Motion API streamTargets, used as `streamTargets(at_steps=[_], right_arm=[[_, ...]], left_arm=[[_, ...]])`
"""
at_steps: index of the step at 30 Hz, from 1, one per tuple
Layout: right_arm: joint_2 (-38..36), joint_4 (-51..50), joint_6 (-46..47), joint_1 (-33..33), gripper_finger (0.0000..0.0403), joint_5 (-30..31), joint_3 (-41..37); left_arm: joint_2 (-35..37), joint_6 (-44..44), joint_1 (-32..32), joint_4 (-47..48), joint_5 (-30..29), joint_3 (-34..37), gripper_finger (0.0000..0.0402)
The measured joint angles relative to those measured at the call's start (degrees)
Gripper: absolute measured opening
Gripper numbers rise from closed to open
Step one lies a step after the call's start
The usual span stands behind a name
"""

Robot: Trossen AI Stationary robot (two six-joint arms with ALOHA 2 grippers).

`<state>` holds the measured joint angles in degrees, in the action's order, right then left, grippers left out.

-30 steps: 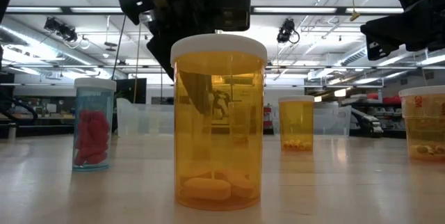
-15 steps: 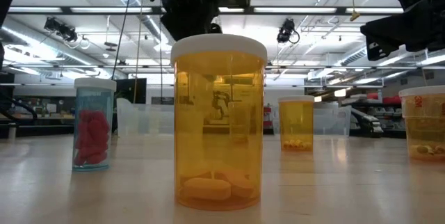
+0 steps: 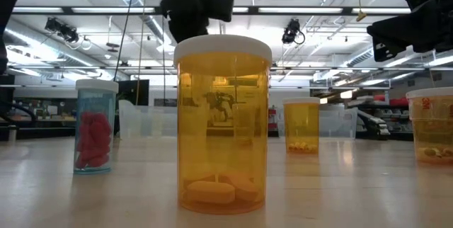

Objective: Pick and place medicine bottles into bin by pill shape (circle, oval)
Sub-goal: Put the small orange pill bottle into the left transparent bin

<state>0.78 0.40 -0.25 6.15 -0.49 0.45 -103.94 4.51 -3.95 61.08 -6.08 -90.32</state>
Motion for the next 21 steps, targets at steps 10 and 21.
streamTargets(at_steps=[10,21], right_arm=[[0.0,0.0,0.0,0.0,0.0057,0.0,0.0],[0.0,0.0,0.0,0.0,0.0057,0.0,0.0]], left_arm=[[1.6,4.3,-12.3,0.5,-1.8,0.0,0.0120],[1.7,3.6,-21.9,-5.3,-1.7,1.0,0.0125]])
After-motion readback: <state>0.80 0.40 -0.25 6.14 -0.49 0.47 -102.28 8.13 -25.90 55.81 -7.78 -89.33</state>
